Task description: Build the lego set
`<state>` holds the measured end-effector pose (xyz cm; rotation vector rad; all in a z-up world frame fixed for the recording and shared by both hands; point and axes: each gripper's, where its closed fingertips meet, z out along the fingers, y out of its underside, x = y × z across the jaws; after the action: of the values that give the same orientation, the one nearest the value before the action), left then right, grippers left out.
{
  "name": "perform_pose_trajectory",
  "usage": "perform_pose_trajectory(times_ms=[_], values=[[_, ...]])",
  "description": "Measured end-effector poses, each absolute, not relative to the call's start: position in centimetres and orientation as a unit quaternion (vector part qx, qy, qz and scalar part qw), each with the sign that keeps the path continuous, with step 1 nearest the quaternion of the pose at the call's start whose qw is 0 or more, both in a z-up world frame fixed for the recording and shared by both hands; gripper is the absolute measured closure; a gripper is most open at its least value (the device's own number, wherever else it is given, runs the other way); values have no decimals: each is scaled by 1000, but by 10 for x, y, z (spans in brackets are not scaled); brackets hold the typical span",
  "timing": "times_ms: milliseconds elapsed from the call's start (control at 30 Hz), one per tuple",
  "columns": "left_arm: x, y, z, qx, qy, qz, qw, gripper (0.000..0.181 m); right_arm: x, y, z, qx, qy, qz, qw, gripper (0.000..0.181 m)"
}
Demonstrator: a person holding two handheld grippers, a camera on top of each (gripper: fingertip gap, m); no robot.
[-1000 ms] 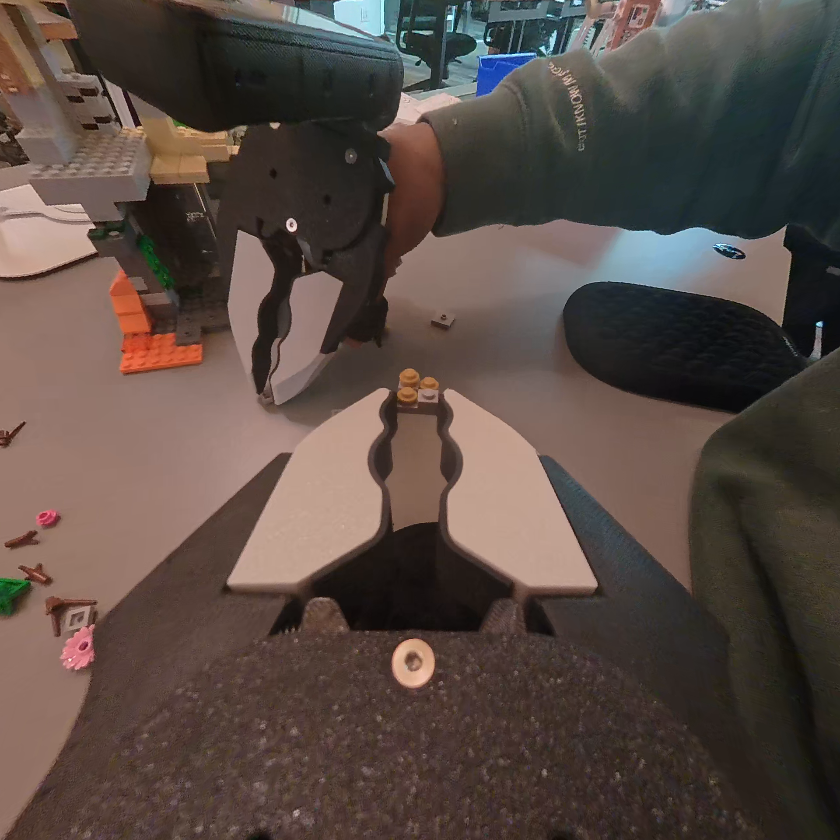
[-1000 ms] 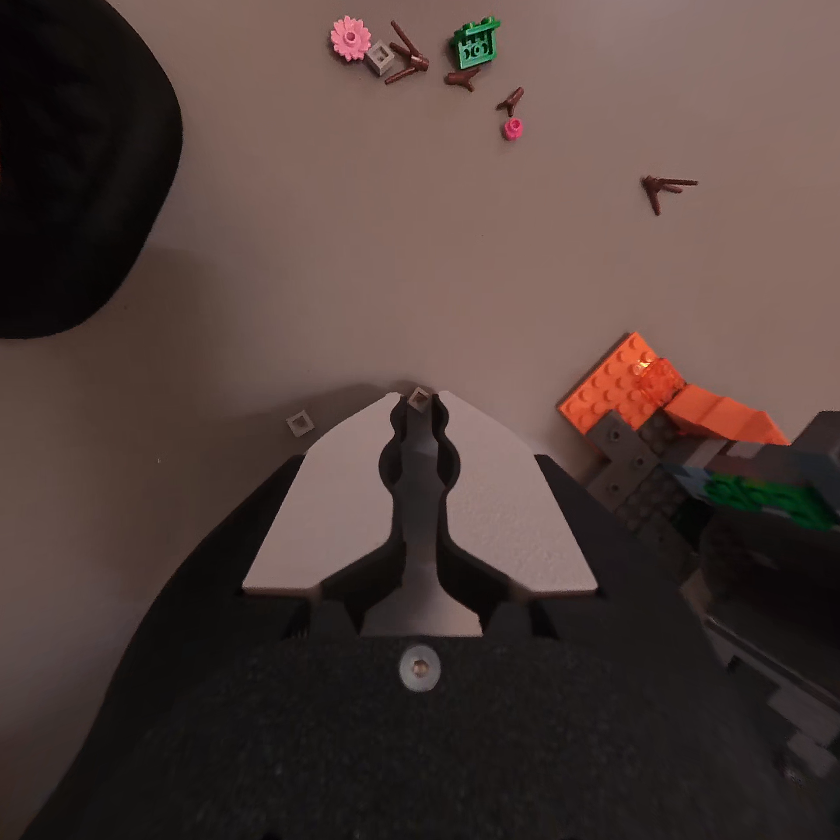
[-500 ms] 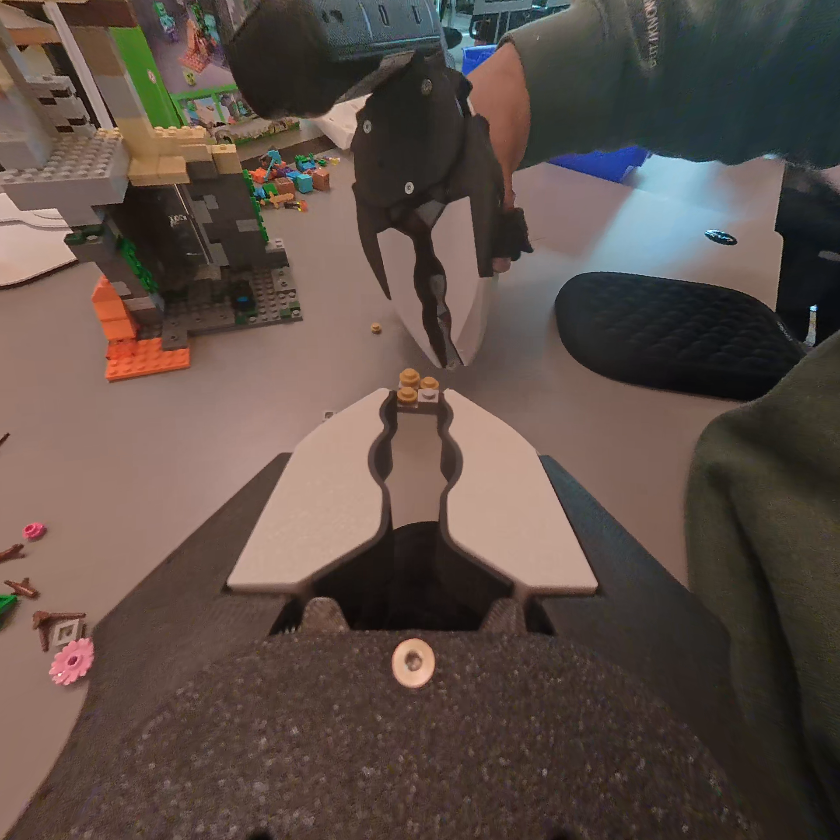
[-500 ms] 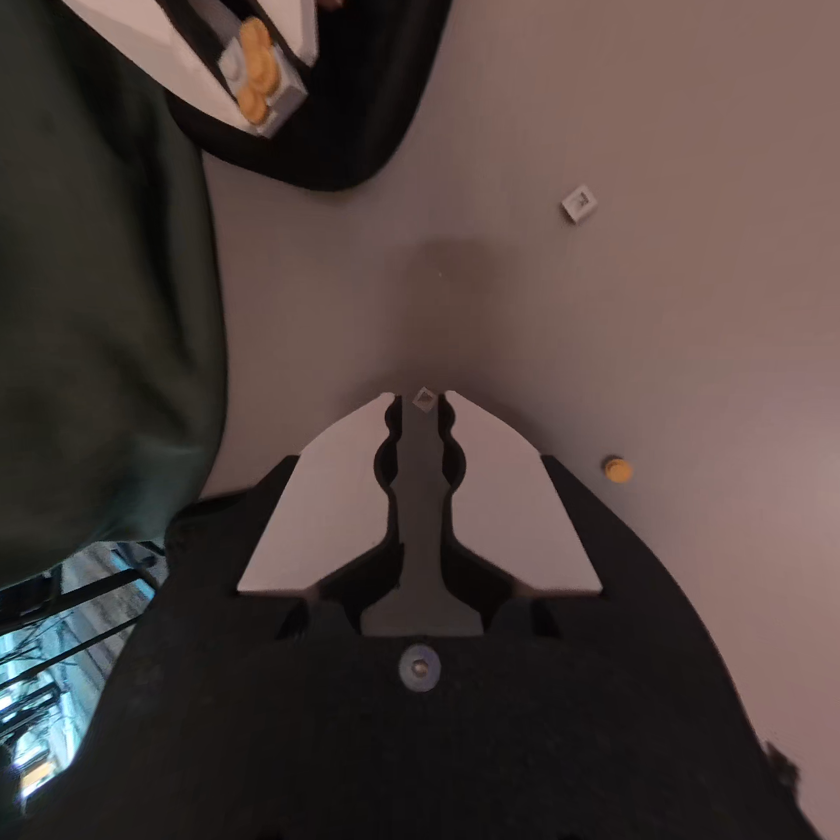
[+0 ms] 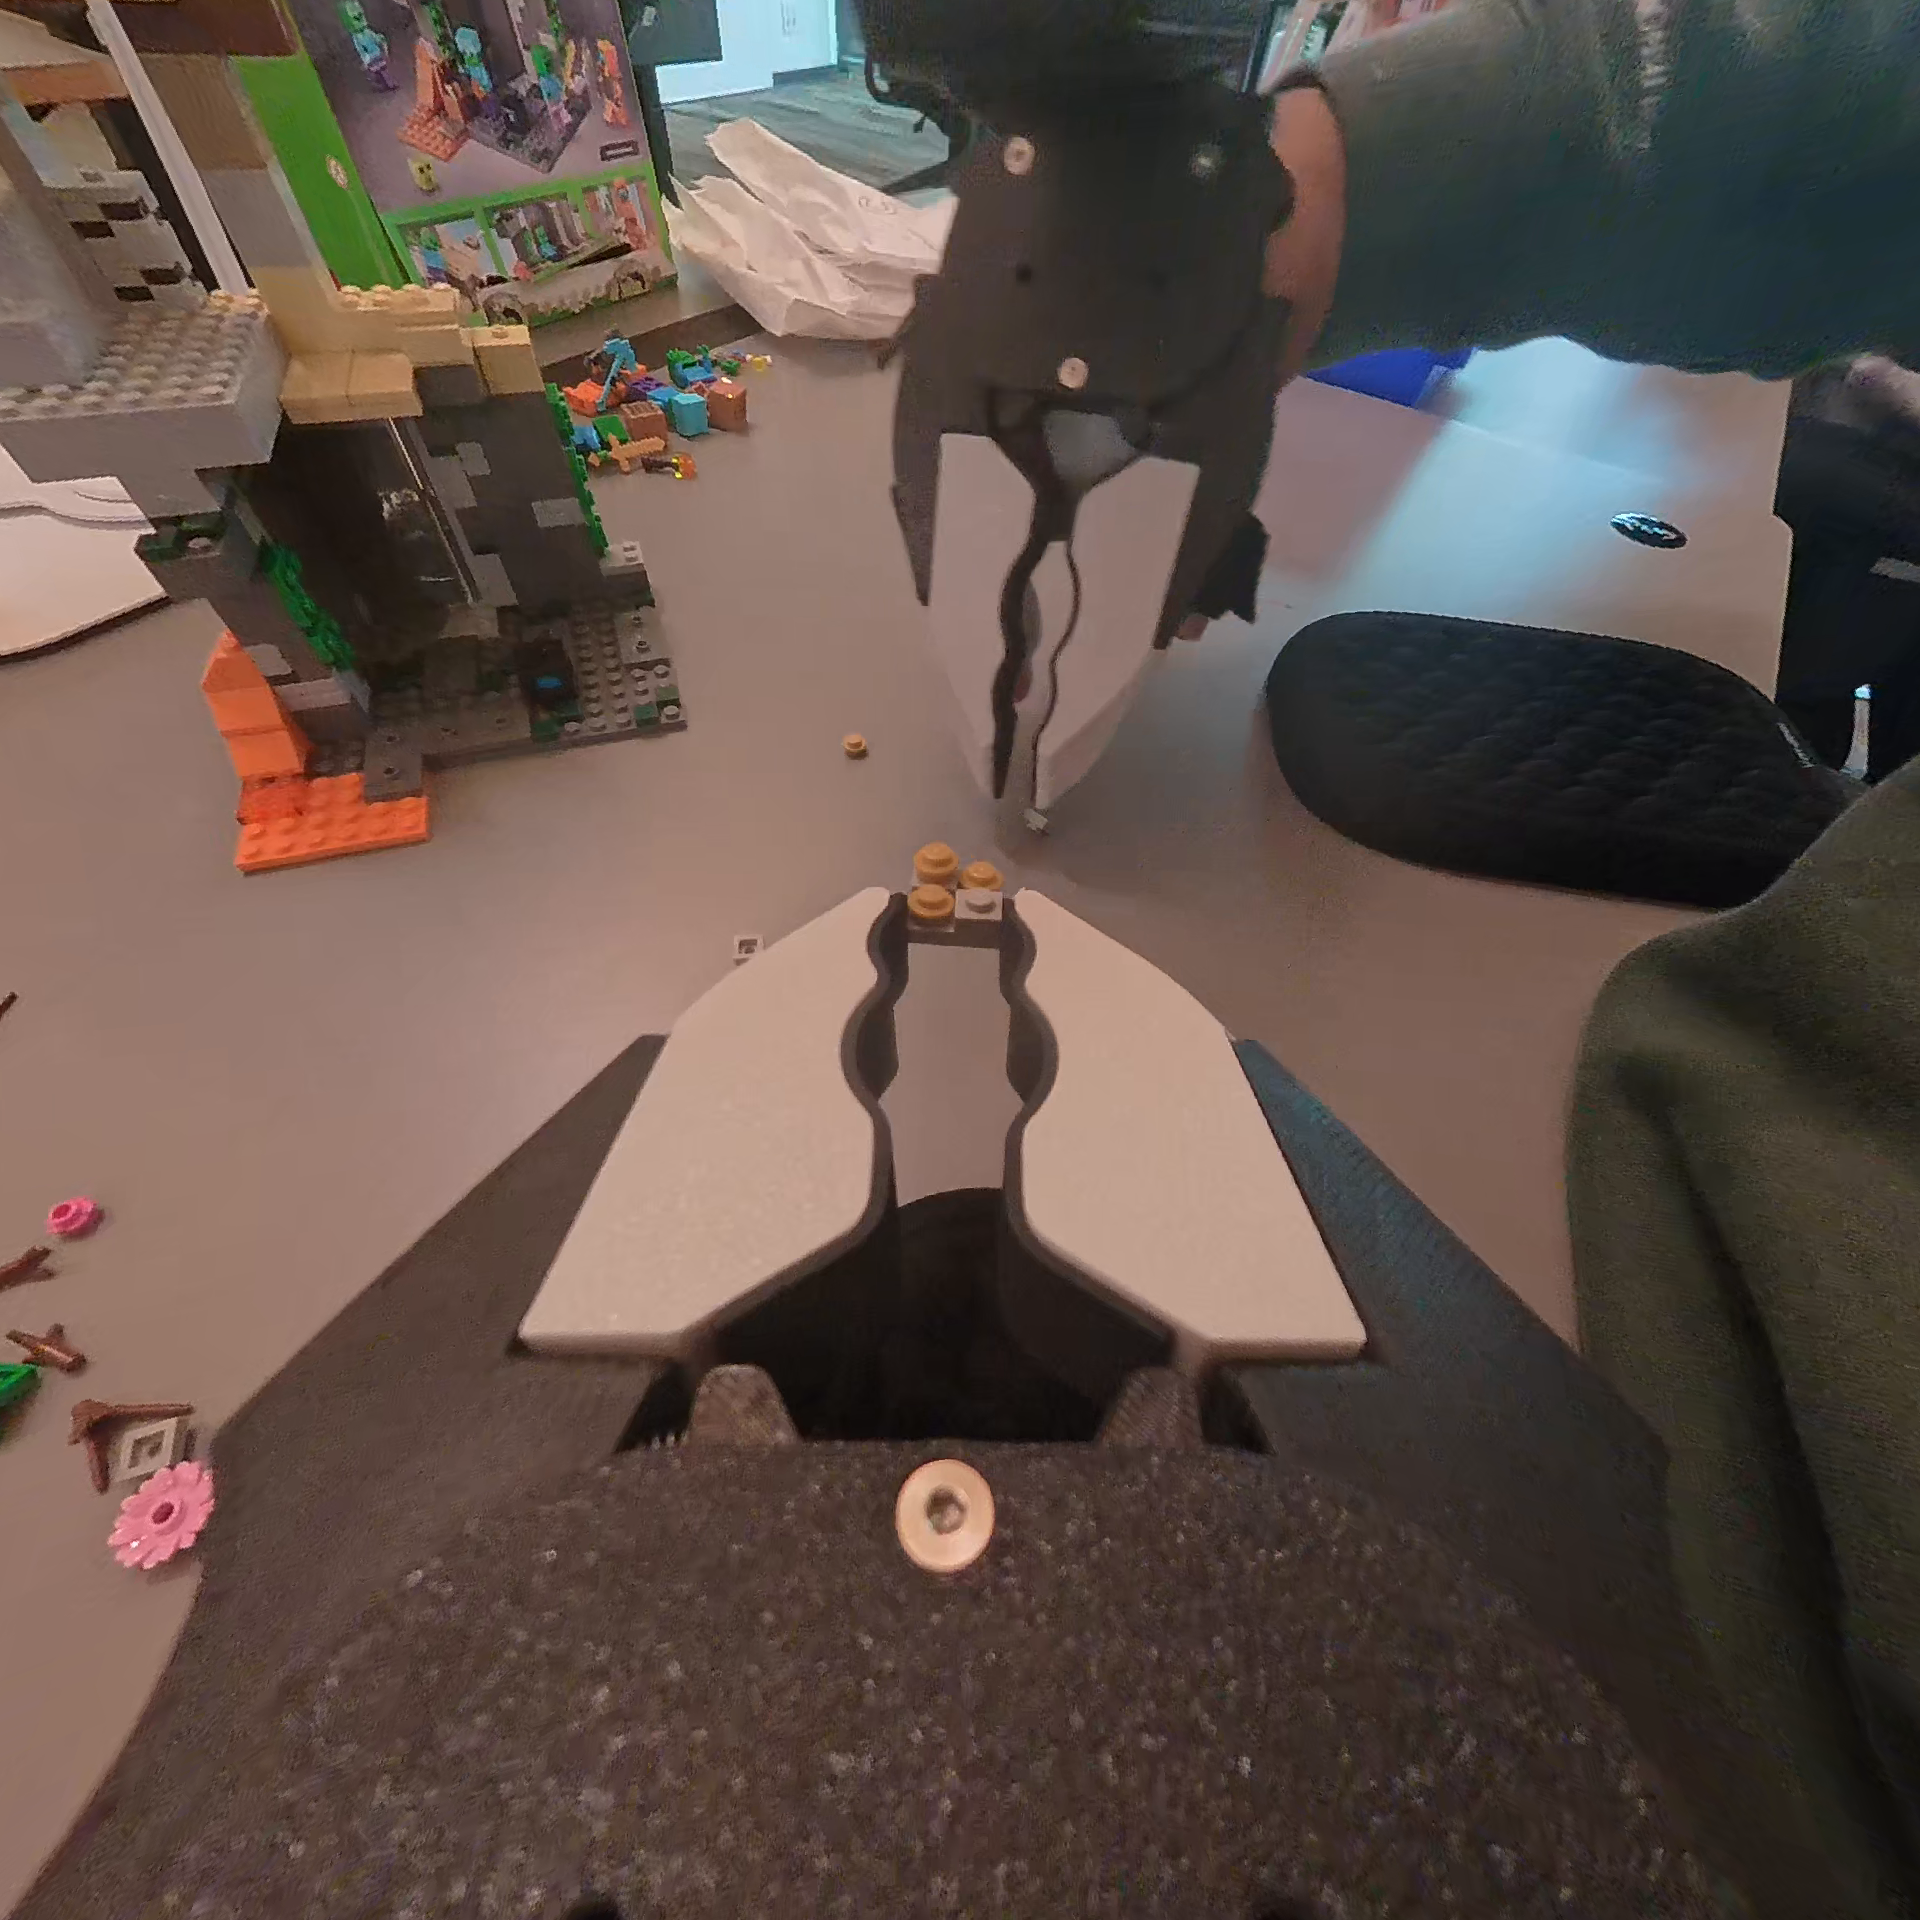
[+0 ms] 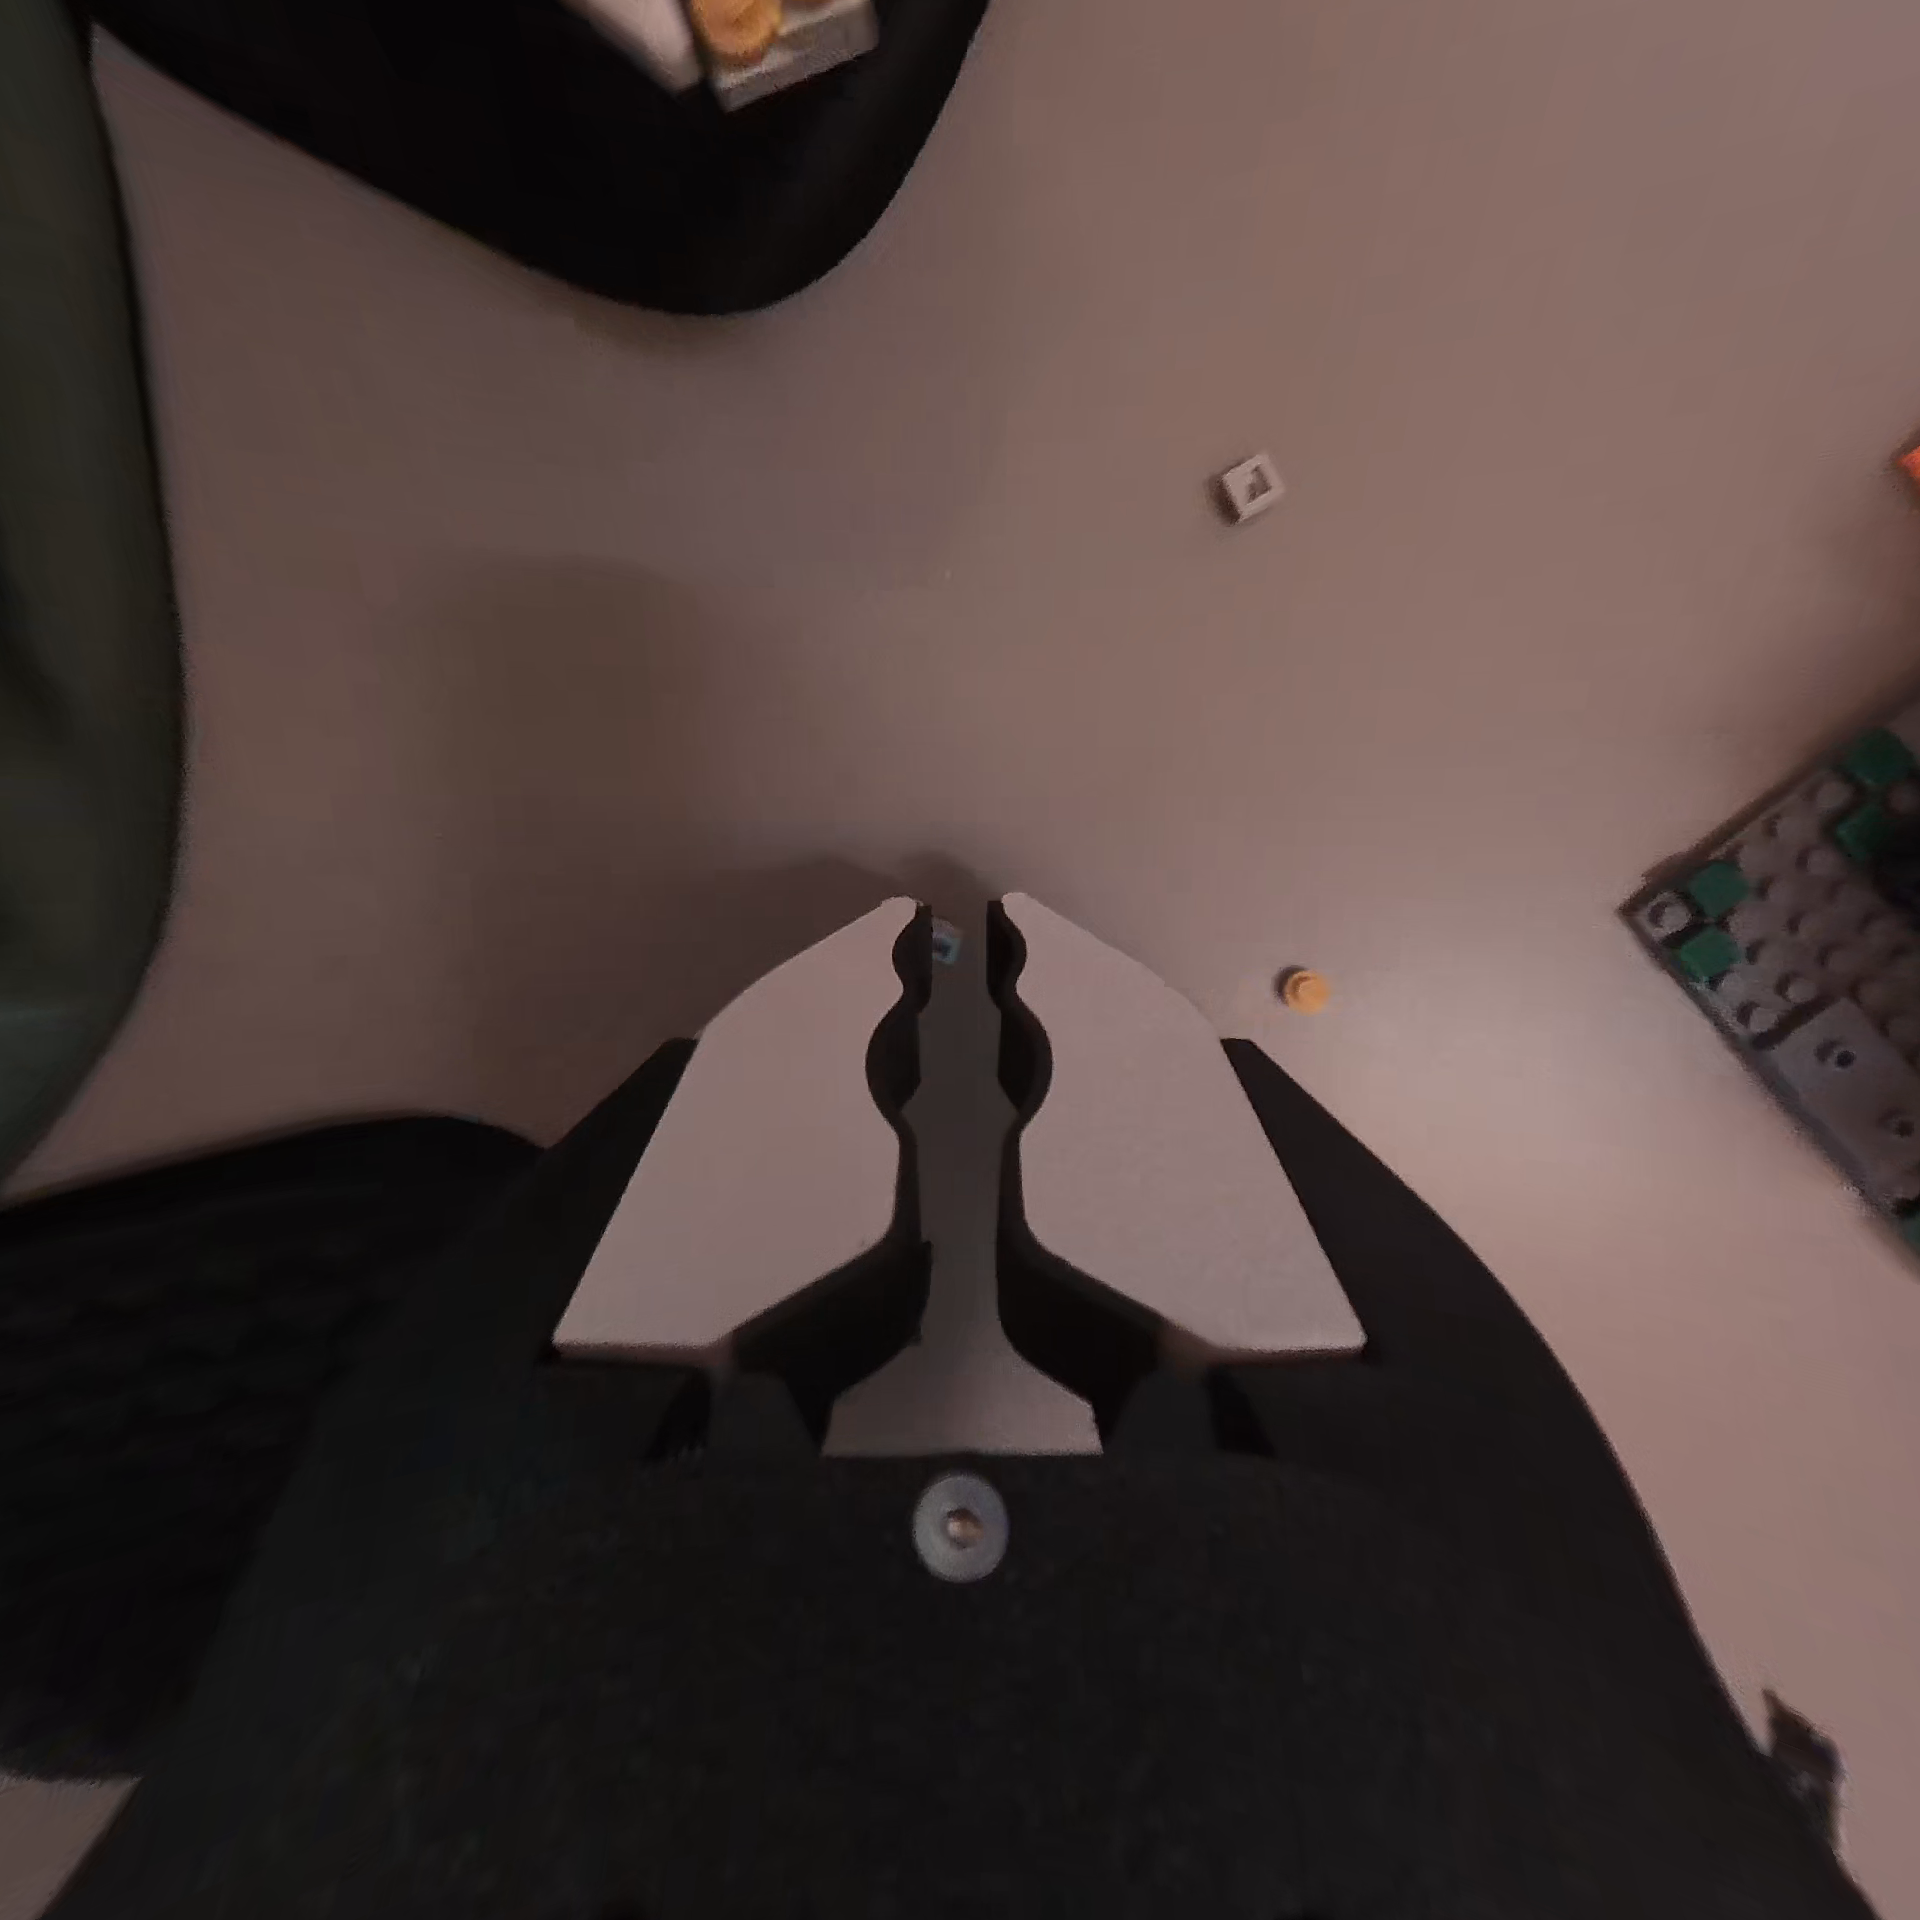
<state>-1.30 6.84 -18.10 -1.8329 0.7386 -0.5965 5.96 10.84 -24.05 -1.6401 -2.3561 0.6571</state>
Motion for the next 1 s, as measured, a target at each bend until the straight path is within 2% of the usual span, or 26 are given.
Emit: perform_pose_trajectory(times_ms=[233, 533, 1000], values=[[-11, 68, -182, -761, 314, -243, 512, 165, 63, 103, -245, -559, -785, 205, 170, 170], [-12, 67, -181, -759, 316, -239, 517, 165, 67, 105, -246, -569, -774, 205, 189, 173], [-10, 67, -182, -758, 320, -239, 515, 165, 120, 109, -241, -626, -712, 222, 227, 172]])
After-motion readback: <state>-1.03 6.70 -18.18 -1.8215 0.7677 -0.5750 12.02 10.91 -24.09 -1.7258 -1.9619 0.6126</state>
